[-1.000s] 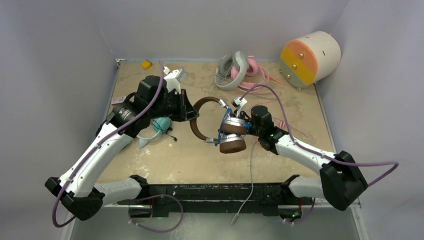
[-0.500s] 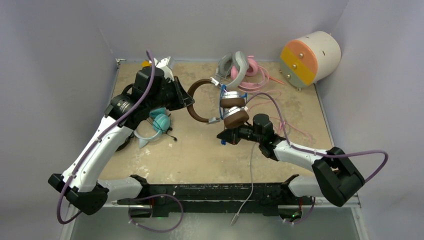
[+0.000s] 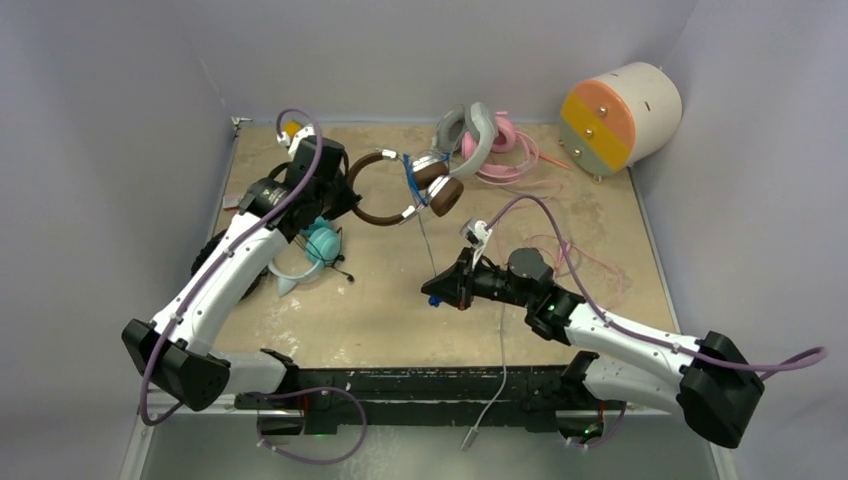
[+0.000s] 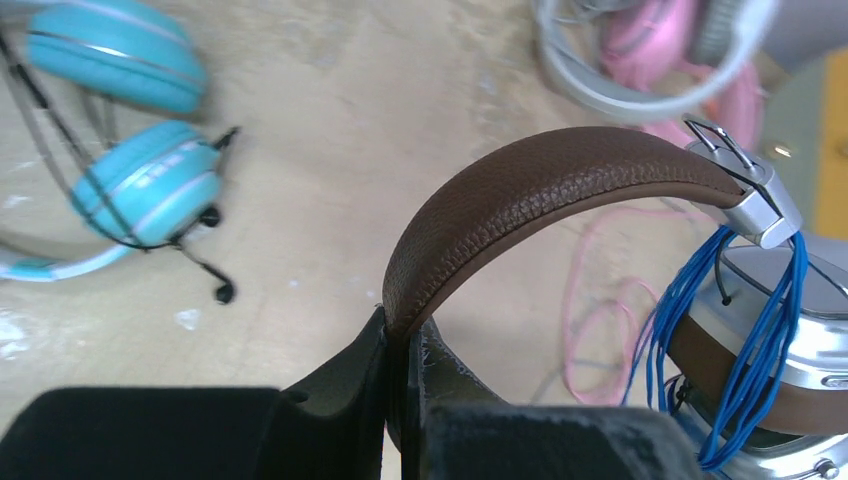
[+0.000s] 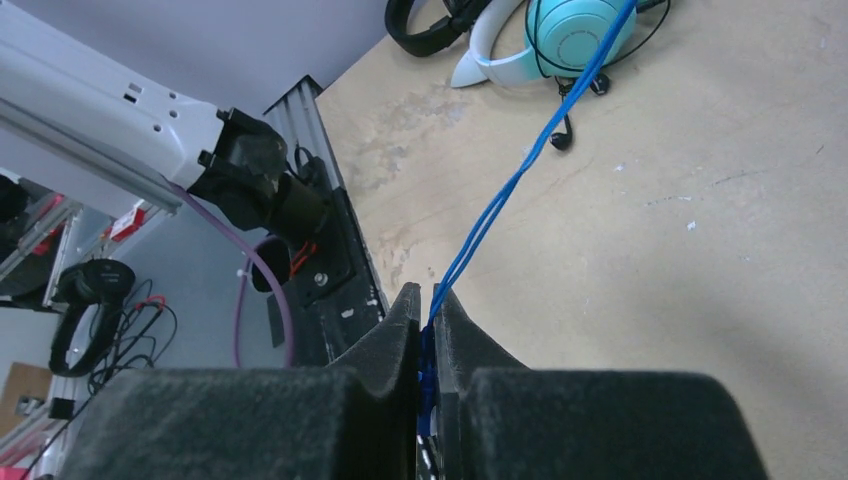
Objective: Wrap the headphones
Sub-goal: Wrap the headphones cable around the headphones.
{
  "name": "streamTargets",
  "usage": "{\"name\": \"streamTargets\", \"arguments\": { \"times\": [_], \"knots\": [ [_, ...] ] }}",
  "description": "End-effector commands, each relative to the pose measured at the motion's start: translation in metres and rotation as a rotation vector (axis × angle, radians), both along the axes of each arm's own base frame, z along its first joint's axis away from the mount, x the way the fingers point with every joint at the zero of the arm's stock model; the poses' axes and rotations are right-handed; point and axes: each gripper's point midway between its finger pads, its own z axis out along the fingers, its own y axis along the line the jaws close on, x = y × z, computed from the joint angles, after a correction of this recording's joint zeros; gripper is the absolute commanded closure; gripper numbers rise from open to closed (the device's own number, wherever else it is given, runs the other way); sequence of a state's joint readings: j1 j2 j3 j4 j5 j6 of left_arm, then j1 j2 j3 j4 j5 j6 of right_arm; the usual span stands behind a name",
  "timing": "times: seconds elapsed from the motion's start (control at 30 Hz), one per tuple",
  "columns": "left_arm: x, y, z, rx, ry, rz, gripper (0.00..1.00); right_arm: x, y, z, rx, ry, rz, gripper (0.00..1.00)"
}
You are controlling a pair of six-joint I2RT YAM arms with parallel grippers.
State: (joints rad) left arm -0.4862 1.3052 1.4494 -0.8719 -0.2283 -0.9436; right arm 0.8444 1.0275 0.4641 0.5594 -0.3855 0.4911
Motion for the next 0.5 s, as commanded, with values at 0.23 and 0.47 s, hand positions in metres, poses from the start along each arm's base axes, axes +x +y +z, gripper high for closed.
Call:
{"name": "streamTargets", "arguments": {
  "times": [0.23, 0.47],
  "knots": [
    [0.012, 0.028, -0.024, 0.192, -0.223, -0.034, 1.00, 0.026, 0.020, 0.040, -0.109, 0.086, -0.045, 0.97],
    [-0.002, 0.062, -0.053, 0.550, -0.145, -0.112, 1.00, 0.039, 0.028, 0.036, -0.352, 0.164, 0.026, 0.98]
  ]
}}
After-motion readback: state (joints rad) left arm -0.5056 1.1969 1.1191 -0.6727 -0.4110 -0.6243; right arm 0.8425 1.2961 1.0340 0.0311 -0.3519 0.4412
